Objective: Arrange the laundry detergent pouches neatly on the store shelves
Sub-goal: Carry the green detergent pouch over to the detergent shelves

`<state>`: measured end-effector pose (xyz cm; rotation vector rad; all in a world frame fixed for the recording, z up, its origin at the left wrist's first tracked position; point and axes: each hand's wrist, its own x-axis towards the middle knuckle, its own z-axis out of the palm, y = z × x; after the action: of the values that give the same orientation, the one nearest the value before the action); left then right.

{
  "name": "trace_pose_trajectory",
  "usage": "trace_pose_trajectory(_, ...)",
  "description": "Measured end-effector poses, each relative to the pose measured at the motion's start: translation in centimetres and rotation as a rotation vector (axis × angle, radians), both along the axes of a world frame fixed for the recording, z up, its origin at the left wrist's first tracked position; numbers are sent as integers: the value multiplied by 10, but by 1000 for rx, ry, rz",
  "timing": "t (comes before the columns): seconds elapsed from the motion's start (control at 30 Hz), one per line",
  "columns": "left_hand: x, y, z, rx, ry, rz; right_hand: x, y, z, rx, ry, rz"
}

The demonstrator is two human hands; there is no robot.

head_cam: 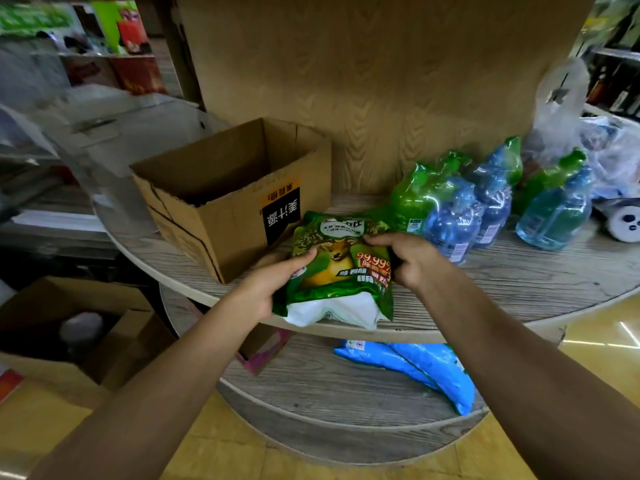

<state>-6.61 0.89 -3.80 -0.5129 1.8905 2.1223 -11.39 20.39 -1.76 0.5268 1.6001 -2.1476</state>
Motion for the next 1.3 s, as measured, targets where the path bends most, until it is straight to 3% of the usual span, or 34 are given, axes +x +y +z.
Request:
trace_pose_trajectory(0.17,6,-9,-3,59,71,-10,16,-5,8,-150,83,-63)
trace_pose_trajectory(0.33,1,-15,3,122,283,21,22,2,7,-325,287,-50)
trace_pose_trajectory(0.6,-18,-20,18,196,489,-43,15,7,22,-272,637,-64)
trace_pose_trajectory(0.83,-26,-14,38,165,467,-143,11,16,10,-211,597,99)
trace_pose_trajectory(1.0,-37,-4,57,241,456,18,5,2,28,-127,587,36)
trace_pose_trajectory(1.3,-43,-16,69,146,601,-11,-3,8,46,-171,723,37)
